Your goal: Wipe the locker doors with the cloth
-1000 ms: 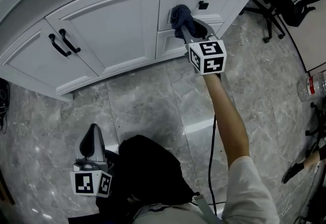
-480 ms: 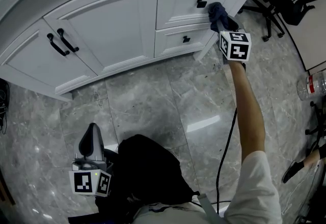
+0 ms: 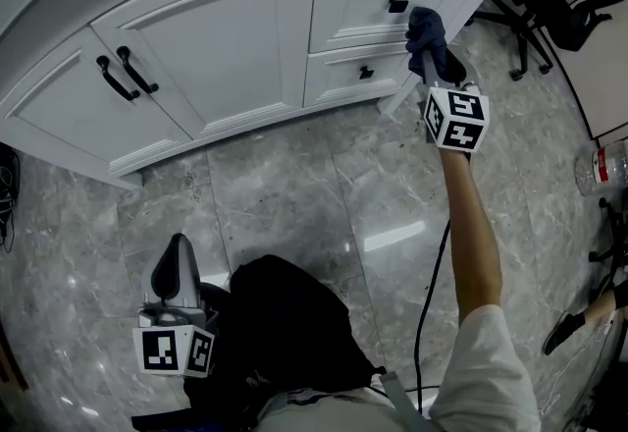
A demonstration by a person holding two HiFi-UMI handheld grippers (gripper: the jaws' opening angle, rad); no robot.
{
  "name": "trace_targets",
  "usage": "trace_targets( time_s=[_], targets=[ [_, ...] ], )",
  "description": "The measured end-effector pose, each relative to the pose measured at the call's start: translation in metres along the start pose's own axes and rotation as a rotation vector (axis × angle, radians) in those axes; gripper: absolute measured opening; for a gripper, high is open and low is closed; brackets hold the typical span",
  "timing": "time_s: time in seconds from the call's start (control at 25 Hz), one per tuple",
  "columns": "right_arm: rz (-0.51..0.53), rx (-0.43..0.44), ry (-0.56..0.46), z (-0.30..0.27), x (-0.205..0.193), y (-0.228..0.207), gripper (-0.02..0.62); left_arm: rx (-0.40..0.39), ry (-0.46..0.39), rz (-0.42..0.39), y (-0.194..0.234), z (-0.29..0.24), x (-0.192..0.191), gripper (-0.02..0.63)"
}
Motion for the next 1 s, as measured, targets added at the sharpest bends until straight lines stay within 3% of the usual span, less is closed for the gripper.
trace_targets(
  time_s=[0.28,0.44,0.76,0.88,1.0],
  targets=[
    [0.023,0.280,-0.079,0.004,0.000,0.136,0.098,-0.005,0.009,0.001,-0.003,0.000,-0.004,0.002],
    [0.042,0.358,-0.041,-0.026,-0.014,0.180,0.098,0.001,0.009,0.000,-0.002,0.003,-0.004,0.002],
    [0.123,0.369,0.054,-0.068,-0.033,0.181,0.098,0.017,0.012,-0.004,0.003,0.001,-0.002,0.002],
    [0.137,0.341,0.076,-0.067,-0.036,0.166,0.098,0.016,0.017,-0.005,0.003,-0.001,-0.004,0.002],
    [0.086,0.273,0.092,-0.064,-0.042,0.136,0.098,0.013,0.021,-0.006,0.002,-0.002,-0.005,0.002]
  ],
)
Point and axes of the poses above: the fingertips, and each gripper's own axes: z backward along the fingers, y to its left, x out of its top, the point moved 2 cm from there along z, backward along the fingers, and after that the axes turned 10 degrees about x, right-handed, at the moved point
